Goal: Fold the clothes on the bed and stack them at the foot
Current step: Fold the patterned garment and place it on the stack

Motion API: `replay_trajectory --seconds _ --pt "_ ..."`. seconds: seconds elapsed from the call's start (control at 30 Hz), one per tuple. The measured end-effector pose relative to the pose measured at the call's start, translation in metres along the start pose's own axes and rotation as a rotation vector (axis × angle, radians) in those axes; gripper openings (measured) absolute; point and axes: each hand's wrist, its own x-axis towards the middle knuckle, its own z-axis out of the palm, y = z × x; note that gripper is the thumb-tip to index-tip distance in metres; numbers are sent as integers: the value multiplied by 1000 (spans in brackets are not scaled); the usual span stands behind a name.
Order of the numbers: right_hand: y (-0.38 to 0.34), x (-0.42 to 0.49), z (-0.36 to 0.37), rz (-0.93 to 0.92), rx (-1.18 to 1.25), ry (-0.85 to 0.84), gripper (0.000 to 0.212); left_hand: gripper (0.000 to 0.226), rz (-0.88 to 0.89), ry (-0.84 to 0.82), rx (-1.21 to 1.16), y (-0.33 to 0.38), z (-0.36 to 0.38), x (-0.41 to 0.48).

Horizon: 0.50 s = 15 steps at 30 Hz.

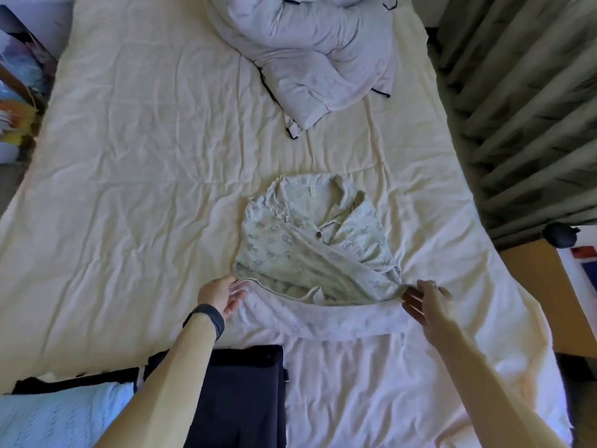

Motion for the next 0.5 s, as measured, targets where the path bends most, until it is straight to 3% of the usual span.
replay_trajectory --seconds 0.1,0.17,0.23,0.3,0.4,0.5 --pt "-23 44 46 -57 -45 -9 14 17 31 15 14 44 18 51" --pt "-27 72 76 -151 -225 -95 24 28 73 16 116 64 33 86" --pt "-24 98 98 -232 -551 -184 36 49 138 19 352 74 47 115" --pt "-26 124 112 -359 -795 -144 49 59 285 32 655 77 59 140" --pt "-45 153 130 -595 -891 -26 43 46 553 167 916 89 82 169" --pt "-67 179 163 -787 -915 -75 33 52 670 204 1048 109 109 194"
